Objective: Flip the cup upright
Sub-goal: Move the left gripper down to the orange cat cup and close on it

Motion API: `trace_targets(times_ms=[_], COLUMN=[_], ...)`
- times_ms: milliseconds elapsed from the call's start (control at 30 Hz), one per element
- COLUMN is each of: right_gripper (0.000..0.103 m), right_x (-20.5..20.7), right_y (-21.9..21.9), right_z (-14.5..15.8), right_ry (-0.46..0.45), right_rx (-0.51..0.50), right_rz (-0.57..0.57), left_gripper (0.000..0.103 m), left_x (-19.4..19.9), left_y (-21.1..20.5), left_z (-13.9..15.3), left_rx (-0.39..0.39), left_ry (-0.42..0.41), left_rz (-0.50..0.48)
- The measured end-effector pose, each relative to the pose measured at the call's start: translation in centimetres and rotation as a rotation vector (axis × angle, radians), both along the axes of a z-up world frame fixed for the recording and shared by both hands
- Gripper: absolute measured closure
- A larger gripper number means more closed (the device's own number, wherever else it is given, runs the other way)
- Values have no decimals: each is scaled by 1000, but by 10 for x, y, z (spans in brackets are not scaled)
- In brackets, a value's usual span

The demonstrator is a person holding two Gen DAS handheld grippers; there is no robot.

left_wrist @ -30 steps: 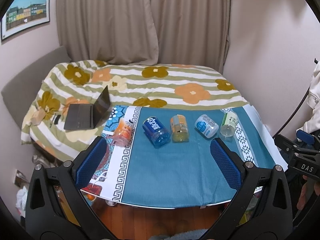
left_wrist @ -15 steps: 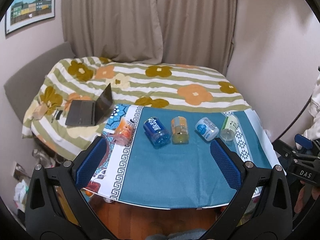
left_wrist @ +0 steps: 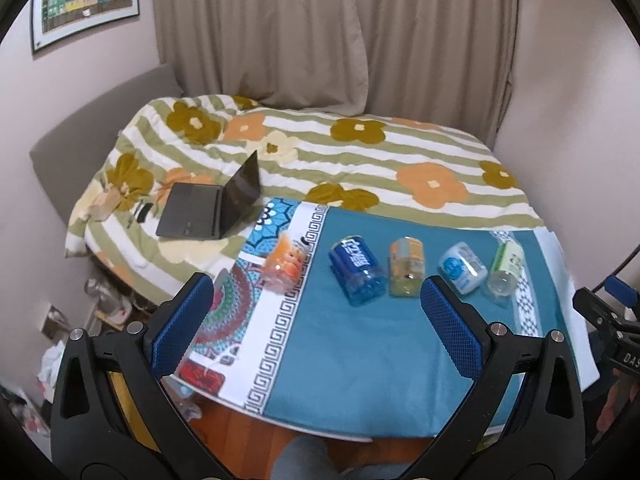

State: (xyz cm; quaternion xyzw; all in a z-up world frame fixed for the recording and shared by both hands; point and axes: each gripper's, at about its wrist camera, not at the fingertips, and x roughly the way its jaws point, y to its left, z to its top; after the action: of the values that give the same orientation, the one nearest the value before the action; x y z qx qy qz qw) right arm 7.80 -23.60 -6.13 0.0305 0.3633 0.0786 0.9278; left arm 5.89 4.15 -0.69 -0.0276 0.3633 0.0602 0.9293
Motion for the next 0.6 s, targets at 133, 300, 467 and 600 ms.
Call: trace_targets(times_ms=[133,300,467,600], right_gripper=[2,2,2,2], right_x=[16,36,60,79], right_y=[12,27,48,64], right_z=[-10,-23,-41,-61], right_ry=[14,56,103,150], right_rx=[-6,14,12,10], right_rz=[-10,-45,-83,-122], left_gripper=[0,0,0,0], left_x=[30,73,118,151], left_y=[17,37,58,73], left_z=[-11,-32,-62,-91], left_rx=[-13,-24,-40,-49], left_ry=[26,95,187,272], left_rz=[-24,-75,-124,-162])
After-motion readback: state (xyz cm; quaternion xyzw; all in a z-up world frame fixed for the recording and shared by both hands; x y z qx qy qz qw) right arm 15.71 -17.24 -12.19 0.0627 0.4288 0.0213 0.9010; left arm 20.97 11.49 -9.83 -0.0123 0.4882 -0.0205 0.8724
